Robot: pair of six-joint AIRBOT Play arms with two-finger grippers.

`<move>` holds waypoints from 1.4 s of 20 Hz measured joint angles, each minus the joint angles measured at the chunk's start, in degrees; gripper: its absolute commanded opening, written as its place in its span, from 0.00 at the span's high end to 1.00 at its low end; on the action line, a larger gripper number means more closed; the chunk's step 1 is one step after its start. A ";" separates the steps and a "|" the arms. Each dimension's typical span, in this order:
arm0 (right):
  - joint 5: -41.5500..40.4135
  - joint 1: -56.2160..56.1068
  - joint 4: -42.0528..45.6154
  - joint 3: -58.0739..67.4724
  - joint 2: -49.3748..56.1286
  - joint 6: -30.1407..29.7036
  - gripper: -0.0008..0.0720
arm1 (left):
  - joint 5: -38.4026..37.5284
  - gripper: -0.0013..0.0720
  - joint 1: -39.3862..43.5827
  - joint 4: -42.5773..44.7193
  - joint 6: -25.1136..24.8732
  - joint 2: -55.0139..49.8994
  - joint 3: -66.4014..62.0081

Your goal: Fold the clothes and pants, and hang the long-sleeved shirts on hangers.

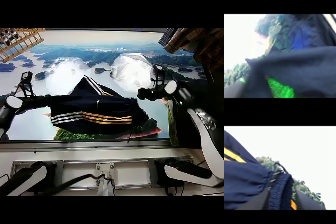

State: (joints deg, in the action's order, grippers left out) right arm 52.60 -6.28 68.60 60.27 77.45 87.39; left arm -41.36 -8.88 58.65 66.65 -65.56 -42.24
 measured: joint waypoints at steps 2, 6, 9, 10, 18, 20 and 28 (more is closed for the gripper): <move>3.21 0.63 0.20 2.71 -0.15 0.02 0.58 | -4.17 0.51 -2.12 -0.28 1.33 -1.27 -1.42; 9.14 1.18 0.46 0.57 -9.44 2.51 0.58 | -15.17 0.51 -6.60 -0.66 3.61 3.98 -2.80; 11.21 1.29 -0.46 -7.58 -20.90 9.40 0.39 | -18.84 0.51 -8.09 -0.79 7.06 11.52 -3.02; 11.54 1.31 -1.22 -11.06 -24.81 12.87 0.36 | -19.37 0.51 -8.33 -0.81 8.85 14.08 -2.73; 4.55 -3.56 -13.57 -29.59 -39.41 33.20 0.35 | -20.11 0.53 -8.90 -7.82 19.02 32.15 11.85; 1.11 -7.28 -14.29 -30.82 -38.69 36.33 0.34 | -19.91 0.53 -8.90 -9.40 19.96 34.32 15.47; -8.50 -15.32 -14.86 -32.13 -25.77 41.99 0.30 | -18.05 0.53 -8.92 -10.58 20.87 36.50 19.34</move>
State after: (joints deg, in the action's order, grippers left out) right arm 44.10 -21.61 53.74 28.14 51.68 129.38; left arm -59.42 -17.80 48.07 87.53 -29.06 -22.90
